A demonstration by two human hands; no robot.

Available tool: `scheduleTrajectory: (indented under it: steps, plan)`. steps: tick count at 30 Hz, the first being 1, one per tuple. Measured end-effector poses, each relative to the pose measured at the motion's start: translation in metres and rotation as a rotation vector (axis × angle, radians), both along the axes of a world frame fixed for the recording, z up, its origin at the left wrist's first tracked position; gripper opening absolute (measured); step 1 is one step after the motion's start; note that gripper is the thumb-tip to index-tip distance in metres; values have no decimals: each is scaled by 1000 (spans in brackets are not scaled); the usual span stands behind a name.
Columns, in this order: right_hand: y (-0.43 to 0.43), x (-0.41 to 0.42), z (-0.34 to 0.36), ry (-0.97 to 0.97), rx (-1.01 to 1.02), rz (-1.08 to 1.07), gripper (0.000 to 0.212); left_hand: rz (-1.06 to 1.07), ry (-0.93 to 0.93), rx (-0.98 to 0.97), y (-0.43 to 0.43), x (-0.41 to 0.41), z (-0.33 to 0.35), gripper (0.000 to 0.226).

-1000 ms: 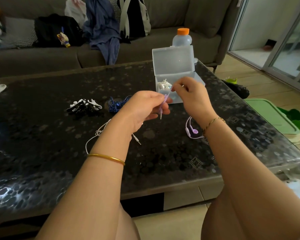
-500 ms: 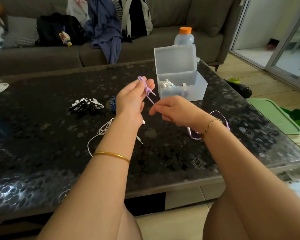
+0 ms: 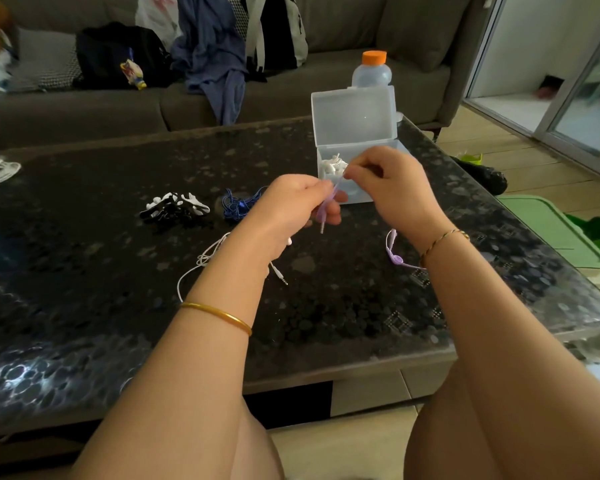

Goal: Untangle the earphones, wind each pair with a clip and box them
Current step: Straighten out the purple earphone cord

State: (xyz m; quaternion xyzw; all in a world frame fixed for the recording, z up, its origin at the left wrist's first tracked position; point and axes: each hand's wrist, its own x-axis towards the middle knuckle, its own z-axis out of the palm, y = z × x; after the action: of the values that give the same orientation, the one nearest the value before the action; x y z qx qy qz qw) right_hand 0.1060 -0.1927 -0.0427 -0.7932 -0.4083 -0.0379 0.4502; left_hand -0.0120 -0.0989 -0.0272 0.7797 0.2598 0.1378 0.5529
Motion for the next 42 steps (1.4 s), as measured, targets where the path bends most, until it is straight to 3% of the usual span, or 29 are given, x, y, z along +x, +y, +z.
scheduleTrajectory:
  steps: [5,7,9,12,16,18,21,24,26,29,32,35,38,40,42]
  plan:
    - [1,-17,-1,371,16,151,28,-1,-246,-703,0,-3,9,27]
    - [1,-26,-1,434,-112,255,23,130,-335,-782,3,-2,9,25]
    - [0,-30,0,417,-240,351,23,285,-383,-644,4,1,5,21]
    - [-2,-31,7,374,-351,423,22,416,-395,-180,7,4,-5,27]
    - [-5,-27,16,357,-273,405,16,356,-119,610,9,2,-18,38]
    - [-7,-20,16,264,-223,326,14,294,19,752,7,1,-16,35]
    - [-7,-9,11,118,-133,194,9,156,53,614,0,-1,-9,34]
    - [-4,-2,5,127,-34,115,10,34,51,379,-5,-2,-3,32]
    - [-3,-1,3,188,-5,98,11,73,23,165,-5,0,1,26]
    - [-1,-5,0,277,-46,123,20,170,-99,-311,-2,1,5,26]
    - [2,-13,-1,317,-99,172,36,168,-203,-646,1,-1,4,28]
    - [2,-18,0,328,-256,251,33,228,-305,-891,5,-2,4,27]
    - [2,-23,0,263,-422,333,25,261,-303,-845,4,0,3,26]
    - [1,-25,2,211,-505,369,26,310,-252,-656,3,5,-3,21]
    - [-2,-25,7,234,-526,372,25,347,-199,-348,4,9,-11,23]
